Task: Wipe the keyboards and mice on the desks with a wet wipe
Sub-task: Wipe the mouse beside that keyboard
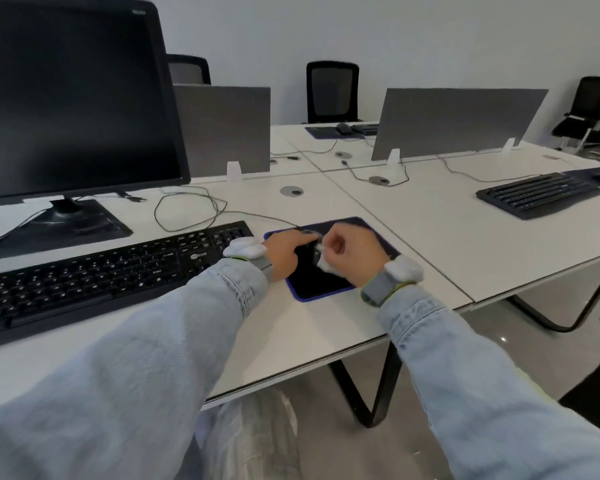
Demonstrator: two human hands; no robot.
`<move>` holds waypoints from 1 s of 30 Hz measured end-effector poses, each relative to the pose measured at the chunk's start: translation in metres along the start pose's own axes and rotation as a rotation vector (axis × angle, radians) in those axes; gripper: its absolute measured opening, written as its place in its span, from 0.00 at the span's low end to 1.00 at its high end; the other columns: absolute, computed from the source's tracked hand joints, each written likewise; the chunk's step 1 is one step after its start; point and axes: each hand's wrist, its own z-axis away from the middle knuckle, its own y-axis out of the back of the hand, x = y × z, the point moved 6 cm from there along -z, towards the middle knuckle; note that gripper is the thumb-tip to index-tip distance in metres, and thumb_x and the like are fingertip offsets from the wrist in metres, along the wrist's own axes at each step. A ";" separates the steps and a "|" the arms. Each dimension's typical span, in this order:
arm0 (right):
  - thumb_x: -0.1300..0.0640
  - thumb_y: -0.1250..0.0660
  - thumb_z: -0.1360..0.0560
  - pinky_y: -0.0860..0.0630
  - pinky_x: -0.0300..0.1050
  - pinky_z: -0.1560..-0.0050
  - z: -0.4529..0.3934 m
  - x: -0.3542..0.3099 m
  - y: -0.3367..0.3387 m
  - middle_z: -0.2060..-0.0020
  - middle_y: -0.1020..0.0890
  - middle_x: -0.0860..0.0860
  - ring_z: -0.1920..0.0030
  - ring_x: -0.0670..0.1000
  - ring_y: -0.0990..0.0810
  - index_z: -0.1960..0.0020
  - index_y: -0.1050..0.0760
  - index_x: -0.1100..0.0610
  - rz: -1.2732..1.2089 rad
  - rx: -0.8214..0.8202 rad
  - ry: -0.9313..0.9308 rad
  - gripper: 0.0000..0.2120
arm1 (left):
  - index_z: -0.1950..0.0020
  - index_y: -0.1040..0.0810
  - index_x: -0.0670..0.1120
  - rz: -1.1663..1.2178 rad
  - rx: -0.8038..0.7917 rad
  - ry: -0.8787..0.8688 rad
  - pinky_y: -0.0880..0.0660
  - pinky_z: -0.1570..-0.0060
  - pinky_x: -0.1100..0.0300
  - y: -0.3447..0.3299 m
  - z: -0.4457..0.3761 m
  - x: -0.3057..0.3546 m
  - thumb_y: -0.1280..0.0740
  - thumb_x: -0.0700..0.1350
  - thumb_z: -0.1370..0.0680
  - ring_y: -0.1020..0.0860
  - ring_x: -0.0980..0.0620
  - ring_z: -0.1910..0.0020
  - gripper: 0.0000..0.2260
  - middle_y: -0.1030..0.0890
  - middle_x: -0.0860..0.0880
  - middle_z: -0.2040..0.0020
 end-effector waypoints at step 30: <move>0.53 0.37 0.23 0.25 0.52 0.52 -0.092 -0.020 -0.037 0.56 0.25 0.51 0.55 0.55 0.25 0.55 0.23 0.49 0.343 -0.691 -0.160 0.05 | 0.22 0.40 0.34 0.156 -0.337 0.070 0.39 0.25 0.54 0.037 0.044 0.035 0.35 0.41 0.21 0.34 0.37 0.26 0.30 0.38 0.36 0.22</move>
